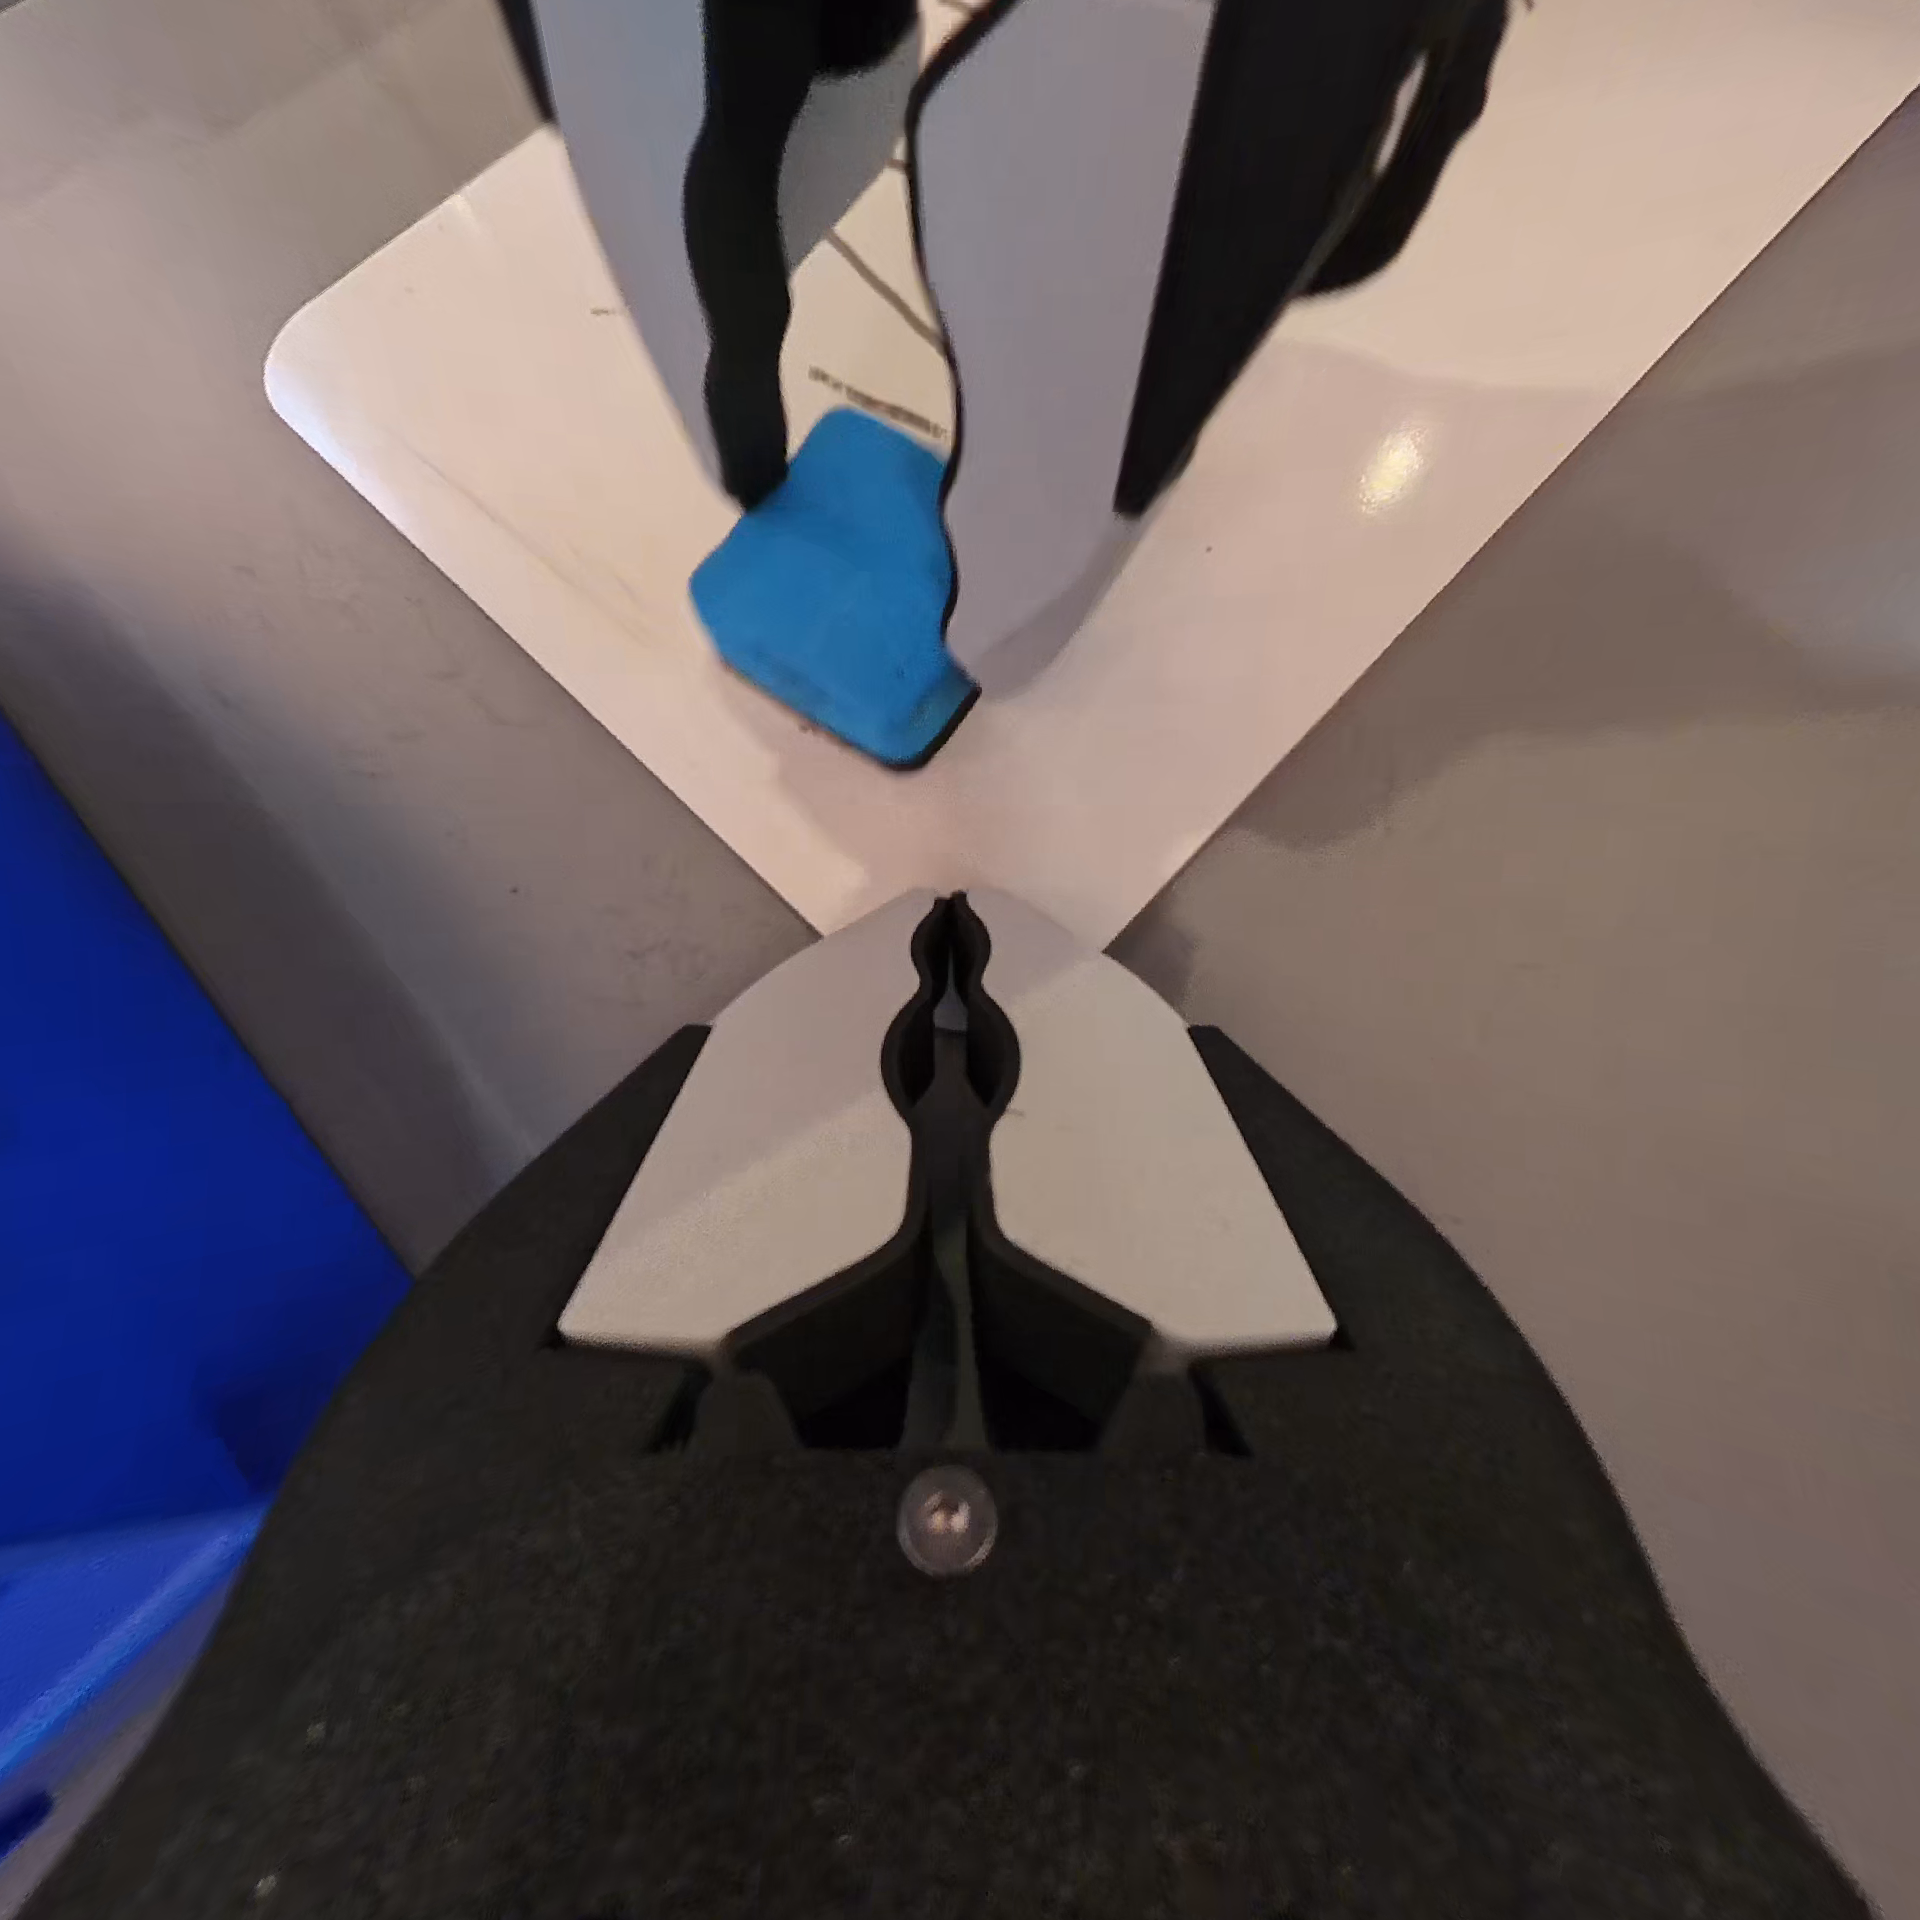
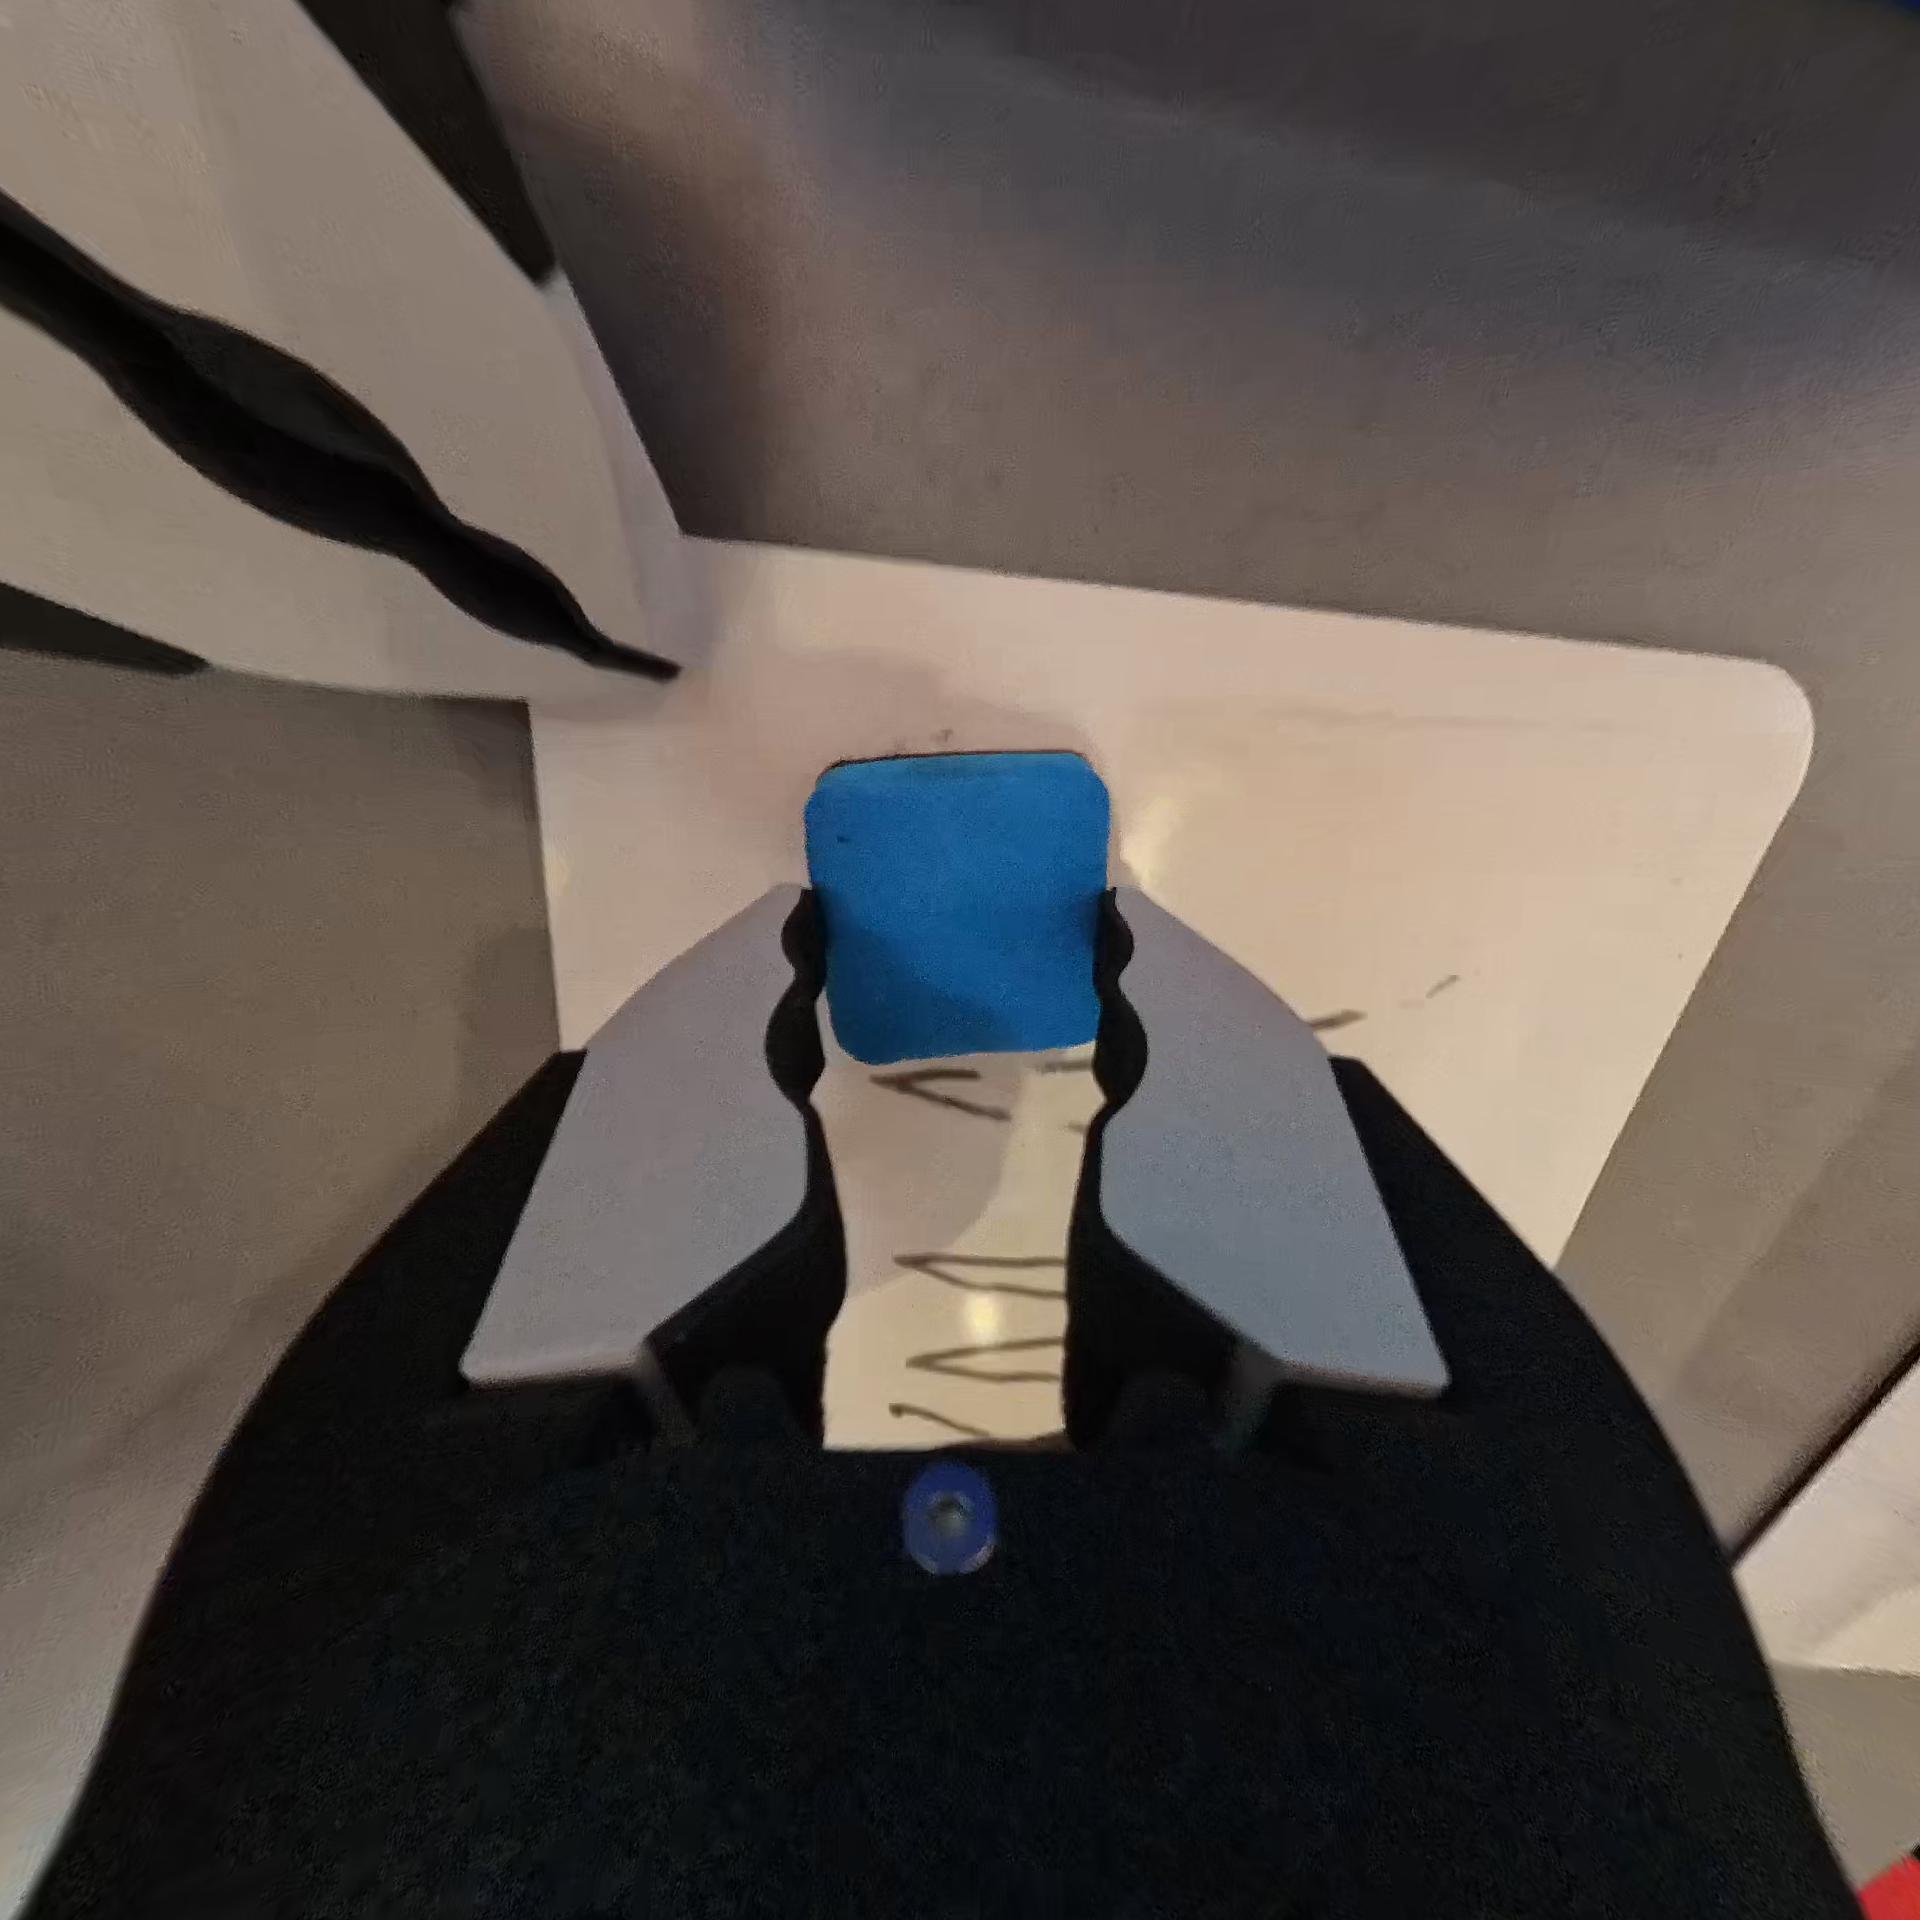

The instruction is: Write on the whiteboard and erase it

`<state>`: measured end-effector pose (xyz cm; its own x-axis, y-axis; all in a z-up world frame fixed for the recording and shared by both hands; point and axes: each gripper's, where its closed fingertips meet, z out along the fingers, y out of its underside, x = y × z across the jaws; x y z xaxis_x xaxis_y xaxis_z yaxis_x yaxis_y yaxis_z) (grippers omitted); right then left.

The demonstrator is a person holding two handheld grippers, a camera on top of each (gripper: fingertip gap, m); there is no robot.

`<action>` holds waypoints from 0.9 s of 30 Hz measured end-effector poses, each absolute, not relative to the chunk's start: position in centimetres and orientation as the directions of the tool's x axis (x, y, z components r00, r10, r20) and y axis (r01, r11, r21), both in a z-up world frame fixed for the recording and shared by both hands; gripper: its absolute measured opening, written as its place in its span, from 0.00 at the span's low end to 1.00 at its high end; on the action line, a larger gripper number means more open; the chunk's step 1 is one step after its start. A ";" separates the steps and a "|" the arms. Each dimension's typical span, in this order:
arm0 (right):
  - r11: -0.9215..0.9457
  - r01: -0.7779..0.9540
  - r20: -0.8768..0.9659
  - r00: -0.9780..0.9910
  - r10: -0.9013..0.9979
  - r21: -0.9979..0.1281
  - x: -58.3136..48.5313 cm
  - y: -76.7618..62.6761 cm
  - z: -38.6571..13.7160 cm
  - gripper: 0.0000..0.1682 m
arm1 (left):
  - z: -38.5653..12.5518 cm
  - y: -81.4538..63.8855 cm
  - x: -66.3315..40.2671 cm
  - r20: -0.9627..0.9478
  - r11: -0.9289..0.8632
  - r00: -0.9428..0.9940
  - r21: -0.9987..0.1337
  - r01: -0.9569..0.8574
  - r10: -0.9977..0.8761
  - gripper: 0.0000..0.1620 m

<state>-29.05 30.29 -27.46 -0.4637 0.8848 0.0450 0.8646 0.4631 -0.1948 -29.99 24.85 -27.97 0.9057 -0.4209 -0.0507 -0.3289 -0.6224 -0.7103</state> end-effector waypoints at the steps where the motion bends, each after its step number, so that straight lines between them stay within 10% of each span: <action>1: 0.456 0.873 0.036 -0.457 0.889 -0.171 -28.2 30.7 -27.5 0.30 | -28.0 24.8 -30.0 -0.055 -0.621 0.906 -0.710 -0.331 -0.420 0.00; 27: 0.344 0.939 0.021 -0.344 0.939 0.001 -23.2 34.9 -27.5 0.30 | -28.0 25.1 -29.8 -0.064 -0.618 0.903 -0.709 -0.341 -0.425 0.00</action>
<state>-23.18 34.85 -27.47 -0.3436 0.9389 0.0212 0.9391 0.3437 0.0009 -29.78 25.05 -27.99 0.9029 -0.4251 -0.0637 -0.3408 -0.6176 -0.7089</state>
